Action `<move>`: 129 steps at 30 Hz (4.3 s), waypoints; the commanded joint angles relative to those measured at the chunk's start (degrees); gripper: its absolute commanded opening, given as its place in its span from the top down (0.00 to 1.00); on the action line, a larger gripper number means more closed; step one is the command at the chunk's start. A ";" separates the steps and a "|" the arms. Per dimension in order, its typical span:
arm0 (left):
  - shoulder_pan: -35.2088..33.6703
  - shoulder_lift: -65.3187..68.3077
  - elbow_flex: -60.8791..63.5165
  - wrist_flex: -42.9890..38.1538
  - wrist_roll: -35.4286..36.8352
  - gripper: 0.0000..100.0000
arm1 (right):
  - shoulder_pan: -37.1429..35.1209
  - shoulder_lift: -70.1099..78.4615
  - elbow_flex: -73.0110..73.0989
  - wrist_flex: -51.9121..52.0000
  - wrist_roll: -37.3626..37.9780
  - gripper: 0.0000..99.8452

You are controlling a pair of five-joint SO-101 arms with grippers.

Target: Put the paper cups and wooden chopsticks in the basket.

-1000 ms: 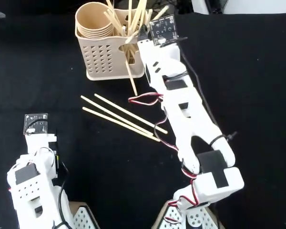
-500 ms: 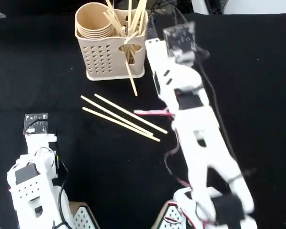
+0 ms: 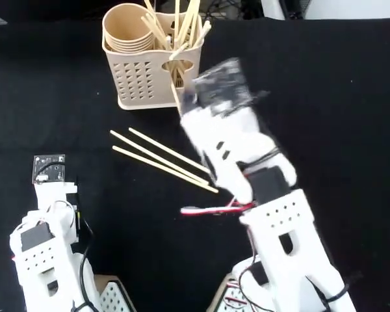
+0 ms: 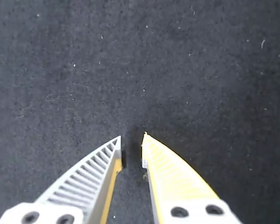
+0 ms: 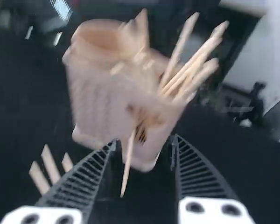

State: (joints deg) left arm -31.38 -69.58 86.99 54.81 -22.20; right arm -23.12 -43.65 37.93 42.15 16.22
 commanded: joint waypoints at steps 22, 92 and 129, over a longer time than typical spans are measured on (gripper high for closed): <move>0.75 -0.62 -0.31 -0.97 0.00 0.91 | -6.15 56.48 -21.58 12.31 27.96 0.80; 0.66 -0.62 -0.31 -0.97 0.00 0.91 | -8.97 80.84 -47.25 34.99 29.98 0.98; 0.66 -0.62 -0.31 -0.97 0.00 0.91 | -8.88 68.97 -35.91 27.69 30.33 0.87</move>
State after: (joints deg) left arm -31.38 -69.58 86.99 54.81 -22.20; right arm -31.91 27.30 3.03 71.08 45.67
